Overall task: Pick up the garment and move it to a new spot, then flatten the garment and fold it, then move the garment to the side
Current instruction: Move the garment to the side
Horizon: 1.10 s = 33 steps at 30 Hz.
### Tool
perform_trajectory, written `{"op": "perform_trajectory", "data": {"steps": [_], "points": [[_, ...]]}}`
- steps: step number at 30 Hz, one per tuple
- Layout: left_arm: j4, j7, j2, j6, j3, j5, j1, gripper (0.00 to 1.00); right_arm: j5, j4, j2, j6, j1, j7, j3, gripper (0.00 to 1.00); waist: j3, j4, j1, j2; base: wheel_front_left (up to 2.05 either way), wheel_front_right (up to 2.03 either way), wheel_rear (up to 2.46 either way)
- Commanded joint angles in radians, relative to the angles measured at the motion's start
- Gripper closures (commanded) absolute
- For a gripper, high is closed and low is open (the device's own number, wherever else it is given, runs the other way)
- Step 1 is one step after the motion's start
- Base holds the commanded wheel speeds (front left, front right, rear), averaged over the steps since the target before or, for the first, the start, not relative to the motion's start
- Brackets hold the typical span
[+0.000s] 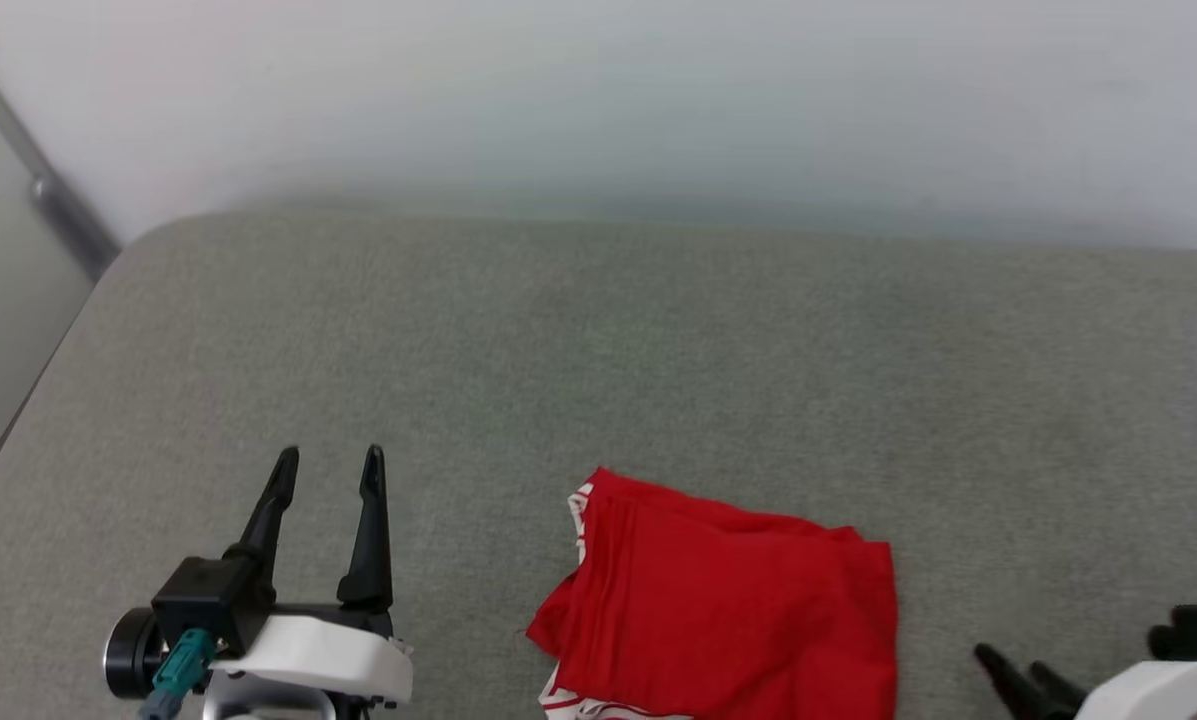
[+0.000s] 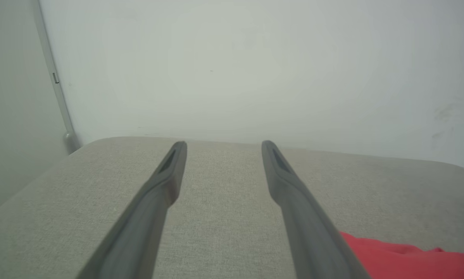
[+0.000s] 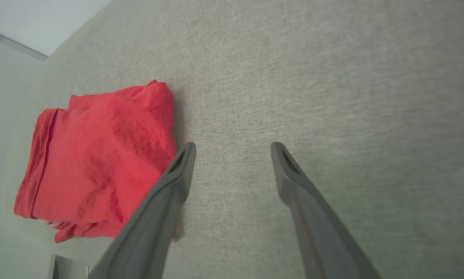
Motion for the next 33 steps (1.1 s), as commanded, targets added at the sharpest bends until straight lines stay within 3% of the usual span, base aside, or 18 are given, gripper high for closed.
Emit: {"op": "perform_trajectory", "data": {"steps": [1, 13, 14, 15, 16, 24, 33], "points": [[0.001, -0.002, -0.007, -0.009, 0.007, 0.008, -0.017, 0.00, 0.024, 0.008, 0.006, 0.000, -0.019, 0.015, 0.017, 0.00, 0.049, 0.041, 0.0000, 0.0000, 0.00, 0.00, 0.00], [0.038, -0.002, -0.070, -0.083, 0.069, 0.054, -0.073, 0.00, 0.195, 0.158, 0.031, -0.001, -0.104, 0.108, 0.169, 0.00, 0.139, 0.090, 0.0000, 0.0000, 0.00, 0.00, 0.00], [0.044, -0.002, -0.072, -0.089, 0.071, 0.058, -0.074, 0.00, 0.203, 0.168, 0.029, -0.001, -0.110, 0.105, 0.181, 0.20, 0.141, 0.090, 0.0000, 0.0000, 0.00, 0.00, 0.00], [0.048, -0.002, -0.074, -0.095, 0.075, 0.063, -0.073, 0.00, 0.213, 0.175, 0.028, -0.001, -0.114, 0.101, 0.189, 0.76, 0.141, 0.090, 0.0000, 0.0000, 0.00, 0.00, 0.00], [0.052, -0.002, -0.076, -0.100, 0.079, 0.068, -0.072, 0.00, 0.215, 0.179, 0.023, -0.001, -0.120, 0.097, 0.199, 1.00, 0.140, 0.088, 0.0000, 0.0000, 0.00, 0.00, 0.00], [0.076, -0.002, -0.076, -0.117, 0.100, 0.100, -0.027, 0.00, 0.121, 0.133, -0.066, 0.000, -0.177, 0.002, 0.310, 1.00, 0.078, 0.032, 0.0000, 0.0000, 0.00, 0.00, 0.00], [0.051, -0.002, -0.072, -0.113, 0.123, 0.110, 0.009, 0.00, -0.089, 0.128, -0.127, 0.000, -0.258, 0.019, 0.367, 1.00, 0.053, -0.144, 0.0000, 0.0000, 0.00, 0.00, 0.00]]}}
